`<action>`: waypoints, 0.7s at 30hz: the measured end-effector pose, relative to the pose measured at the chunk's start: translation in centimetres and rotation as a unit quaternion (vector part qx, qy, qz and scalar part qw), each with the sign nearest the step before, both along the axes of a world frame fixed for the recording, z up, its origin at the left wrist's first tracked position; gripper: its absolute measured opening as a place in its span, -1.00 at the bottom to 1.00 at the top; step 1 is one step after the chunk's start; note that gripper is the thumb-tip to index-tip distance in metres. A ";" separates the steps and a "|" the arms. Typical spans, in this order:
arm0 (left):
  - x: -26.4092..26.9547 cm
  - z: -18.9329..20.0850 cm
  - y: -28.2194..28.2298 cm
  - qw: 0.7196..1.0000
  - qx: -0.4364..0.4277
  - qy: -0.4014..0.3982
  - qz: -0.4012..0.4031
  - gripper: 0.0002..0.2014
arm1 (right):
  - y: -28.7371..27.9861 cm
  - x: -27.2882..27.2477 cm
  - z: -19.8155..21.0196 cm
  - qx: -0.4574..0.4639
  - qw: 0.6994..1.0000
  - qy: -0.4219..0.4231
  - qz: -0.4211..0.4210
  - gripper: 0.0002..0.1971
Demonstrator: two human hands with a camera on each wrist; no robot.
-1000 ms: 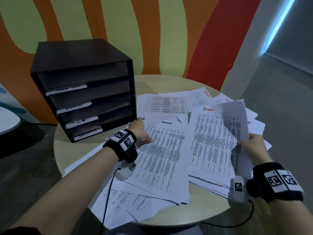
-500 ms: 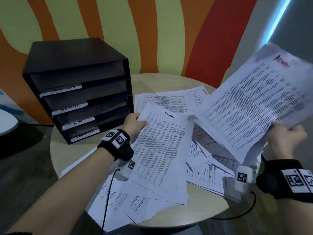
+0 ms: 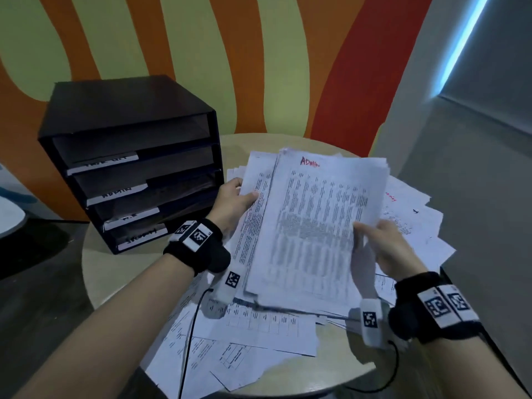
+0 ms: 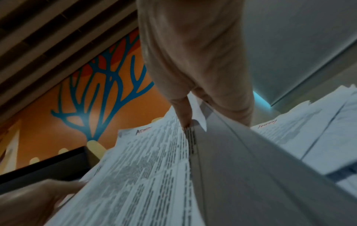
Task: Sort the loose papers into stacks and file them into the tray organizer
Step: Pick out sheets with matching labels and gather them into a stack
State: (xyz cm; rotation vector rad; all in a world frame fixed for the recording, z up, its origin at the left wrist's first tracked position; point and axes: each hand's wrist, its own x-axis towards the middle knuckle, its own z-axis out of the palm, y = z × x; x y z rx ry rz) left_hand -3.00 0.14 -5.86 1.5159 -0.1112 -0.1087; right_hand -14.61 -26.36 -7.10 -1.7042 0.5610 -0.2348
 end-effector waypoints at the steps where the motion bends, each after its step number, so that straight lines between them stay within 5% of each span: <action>1: -0.2 0.2 -0.2 1.000 0.000 -0.003 -0.003 -0.88 | 0.4 0.3 -0.3 -0.002 1.000 0.009 0.010 -0.81; 3: -0.4 0.3 -0.6 1.000 -0.010 -0.001 -0.011 -0.96 | 0.9 0.7 -0.5 -0.014 1.000 0.018 0.020 -0.85; 8: 0.2 -0.8 -0.6 0.999 0.037 0.026 -0.029 -0.74 | 1.2 1.0 -0.4 0.033 0.999 0.009 0.007 -0.71; 13: 0.5 -1.4 0.2 0.982 0.182 0.028 -0.052 -0.56 | 0.2 -0.2 0.4 0.023 1.000 0.019 0.008 -0.83; 15: 1.3 -2.1 1.7 0.948 0.311 0.034 -0.050 -0.28 | -0.4 -0.9 1.0 -0.022 0.999 0.000 -0.033 -0.79; 18: 1.4 -2.8 3.8 0.863 0.499 0.063 -0.048 0.18 | -1.5 -1.9 1.5 -0.058 0.995 -0.022 -0.076 -0.74; 21: 0.7 -3.4 4.0 0.828 0.553 0.065 -0.070 0.22 | -2.8 -2.4 1.4 -0.052 0.993 -0.024 -0.101 -0.68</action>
